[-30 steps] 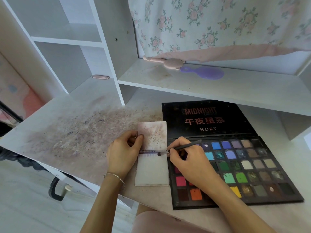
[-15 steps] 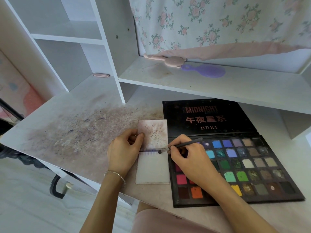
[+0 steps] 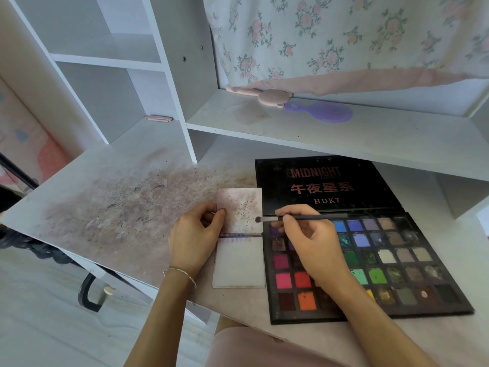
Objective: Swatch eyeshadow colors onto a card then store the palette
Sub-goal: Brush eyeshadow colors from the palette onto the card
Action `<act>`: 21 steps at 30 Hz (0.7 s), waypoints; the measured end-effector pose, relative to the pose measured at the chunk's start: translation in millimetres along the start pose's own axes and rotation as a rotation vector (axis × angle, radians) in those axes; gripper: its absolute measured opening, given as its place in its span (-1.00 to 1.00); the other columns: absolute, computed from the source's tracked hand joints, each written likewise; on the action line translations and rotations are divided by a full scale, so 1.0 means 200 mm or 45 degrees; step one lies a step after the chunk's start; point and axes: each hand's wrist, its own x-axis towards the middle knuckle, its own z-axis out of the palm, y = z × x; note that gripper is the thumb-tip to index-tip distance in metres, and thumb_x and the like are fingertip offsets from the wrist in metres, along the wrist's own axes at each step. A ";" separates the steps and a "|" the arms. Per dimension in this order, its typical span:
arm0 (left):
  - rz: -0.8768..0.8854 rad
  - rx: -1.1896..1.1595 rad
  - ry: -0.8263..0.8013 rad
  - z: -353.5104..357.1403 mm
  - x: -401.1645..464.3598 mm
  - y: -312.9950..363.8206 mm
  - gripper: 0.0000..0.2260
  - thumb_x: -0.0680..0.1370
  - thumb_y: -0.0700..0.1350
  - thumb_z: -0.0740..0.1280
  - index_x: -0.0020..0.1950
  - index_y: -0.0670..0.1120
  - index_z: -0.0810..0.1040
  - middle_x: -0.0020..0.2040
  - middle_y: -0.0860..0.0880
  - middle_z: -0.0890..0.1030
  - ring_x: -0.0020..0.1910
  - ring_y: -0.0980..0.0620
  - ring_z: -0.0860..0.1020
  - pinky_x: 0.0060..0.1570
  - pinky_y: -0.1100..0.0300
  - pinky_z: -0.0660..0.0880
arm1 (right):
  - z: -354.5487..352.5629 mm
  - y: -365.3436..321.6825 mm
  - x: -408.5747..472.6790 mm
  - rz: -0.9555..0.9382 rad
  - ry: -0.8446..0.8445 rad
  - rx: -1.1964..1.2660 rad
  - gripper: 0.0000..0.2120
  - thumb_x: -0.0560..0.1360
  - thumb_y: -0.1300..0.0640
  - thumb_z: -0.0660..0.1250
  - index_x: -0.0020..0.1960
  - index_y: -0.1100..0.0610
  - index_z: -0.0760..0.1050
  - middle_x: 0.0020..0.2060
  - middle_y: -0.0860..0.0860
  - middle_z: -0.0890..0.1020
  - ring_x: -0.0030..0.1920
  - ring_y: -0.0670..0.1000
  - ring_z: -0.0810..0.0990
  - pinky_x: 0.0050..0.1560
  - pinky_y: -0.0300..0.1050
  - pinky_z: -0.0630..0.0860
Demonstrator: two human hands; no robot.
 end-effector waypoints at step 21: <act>-0.037 -0.028 0.154 0.07 -0.04 0.04 -0.88 0.52 -0.10 0.30 -0.03 -0.11 0.57 -0.27 0.00 0.54 -0.19 -0.13 0.53 -0.17 0.07 0.45 | -0.66 0.10 -0.10 0.055 0.731 -0.313 -0.84 0.51 0.28 0.18 -0.09 0.04 0.43 -0.27 -0.12 0.55 -0.26 -0.38 0.53 -0.34 -0.58 0.38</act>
